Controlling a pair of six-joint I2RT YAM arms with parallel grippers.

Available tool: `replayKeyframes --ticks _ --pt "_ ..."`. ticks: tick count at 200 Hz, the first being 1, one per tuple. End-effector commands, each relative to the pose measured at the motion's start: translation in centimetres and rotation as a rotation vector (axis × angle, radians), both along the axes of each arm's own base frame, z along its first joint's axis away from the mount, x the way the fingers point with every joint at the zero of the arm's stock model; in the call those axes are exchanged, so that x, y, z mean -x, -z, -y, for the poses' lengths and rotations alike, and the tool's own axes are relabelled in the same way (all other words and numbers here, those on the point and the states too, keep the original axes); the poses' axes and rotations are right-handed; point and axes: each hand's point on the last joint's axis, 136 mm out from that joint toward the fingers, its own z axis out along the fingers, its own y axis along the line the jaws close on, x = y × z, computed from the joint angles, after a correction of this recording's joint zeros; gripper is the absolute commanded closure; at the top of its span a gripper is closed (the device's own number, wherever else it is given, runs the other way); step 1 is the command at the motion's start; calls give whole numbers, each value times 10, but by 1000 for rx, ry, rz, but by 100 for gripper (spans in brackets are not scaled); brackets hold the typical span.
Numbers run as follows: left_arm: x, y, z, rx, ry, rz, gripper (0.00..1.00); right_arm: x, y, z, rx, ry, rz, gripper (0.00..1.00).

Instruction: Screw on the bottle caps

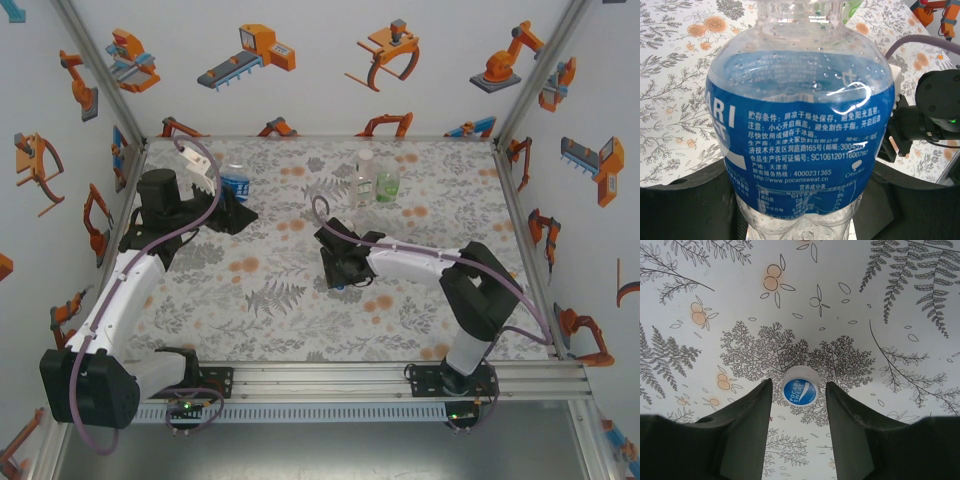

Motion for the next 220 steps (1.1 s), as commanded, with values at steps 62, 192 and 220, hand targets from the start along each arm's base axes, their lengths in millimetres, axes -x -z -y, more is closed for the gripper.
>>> replayKeyframes --ticks 62,192,220 --pt "2 -14 1 16 13 20 100 4 9 1 74 -28 -11 62" --pt "17 -6 26 -53 136 40 100 -2 -50 -7 -102 -65 147 76" --pt "32 3 45 -111 242 55 100 -3 -82 -4 -173 -100 240 77"
